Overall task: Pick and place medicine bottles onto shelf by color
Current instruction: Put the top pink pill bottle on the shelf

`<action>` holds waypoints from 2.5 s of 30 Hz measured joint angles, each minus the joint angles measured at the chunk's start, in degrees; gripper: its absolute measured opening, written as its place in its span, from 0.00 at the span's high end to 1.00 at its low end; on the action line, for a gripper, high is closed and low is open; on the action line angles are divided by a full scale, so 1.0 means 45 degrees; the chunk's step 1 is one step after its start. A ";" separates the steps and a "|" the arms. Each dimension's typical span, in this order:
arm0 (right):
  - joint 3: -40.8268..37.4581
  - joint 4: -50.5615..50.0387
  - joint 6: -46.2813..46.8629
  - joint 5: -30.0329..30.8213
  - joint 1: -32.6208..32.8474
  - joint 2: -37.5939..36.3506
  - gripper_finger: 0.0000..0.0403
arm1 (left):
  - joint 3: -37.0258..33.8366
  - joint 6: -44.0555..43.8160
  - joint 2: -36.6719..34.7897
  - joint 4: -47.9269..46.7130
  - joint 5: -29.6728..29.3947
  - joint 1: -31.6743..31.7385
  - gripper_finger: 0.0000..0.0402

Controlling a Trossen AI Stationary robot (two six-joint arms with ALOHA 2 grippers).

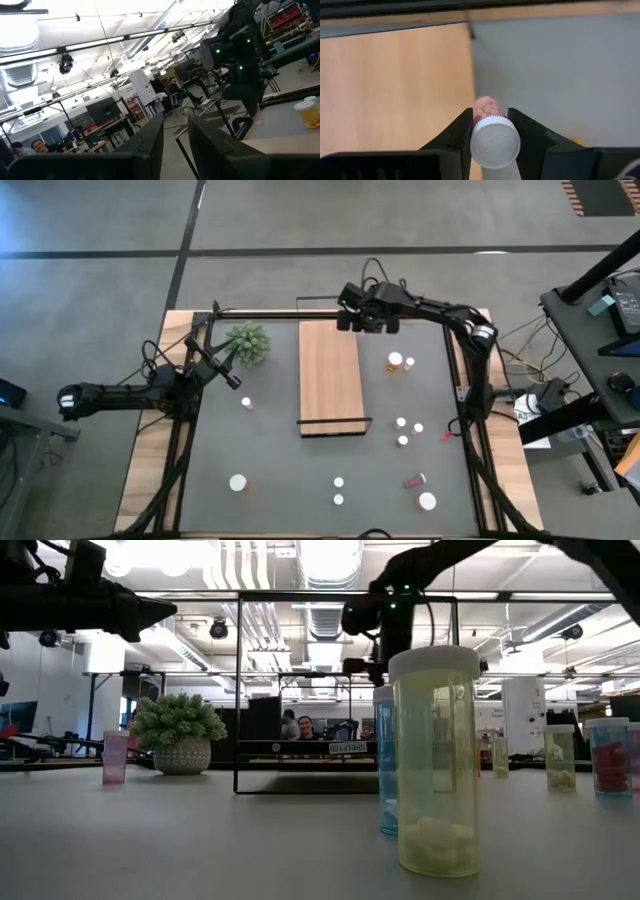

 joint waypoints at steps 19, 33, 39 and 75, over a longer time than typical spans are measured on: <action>0.5834 -0.1933 -0.2556 -0.0433 0.0514 0.4035 0.75 | 0.0000 0.0000 0.0000 0.0000 0.0000 0.0000 0.82; 0.7042 -0.1795 -0.2925 -0.0665 0.0709 0.5159 0.75 | -0.0004 0.0000 0.0000 -0.0002 0.0005 0.0000 0.82; 0.7047 -0.1695 -0.3201 -0.0764 0.0709 0.5259 0.75 | 0.0000 0.0000 -0.0002 -0.0005 0.0005 -0.0002 0.82; 0.7028 -0.1155 -0.3930 -0.0697 0.0716 0.5193 0.56 | 0.0000 0.0000 -0.0004 0.0000 0.0005 0.0000 0.82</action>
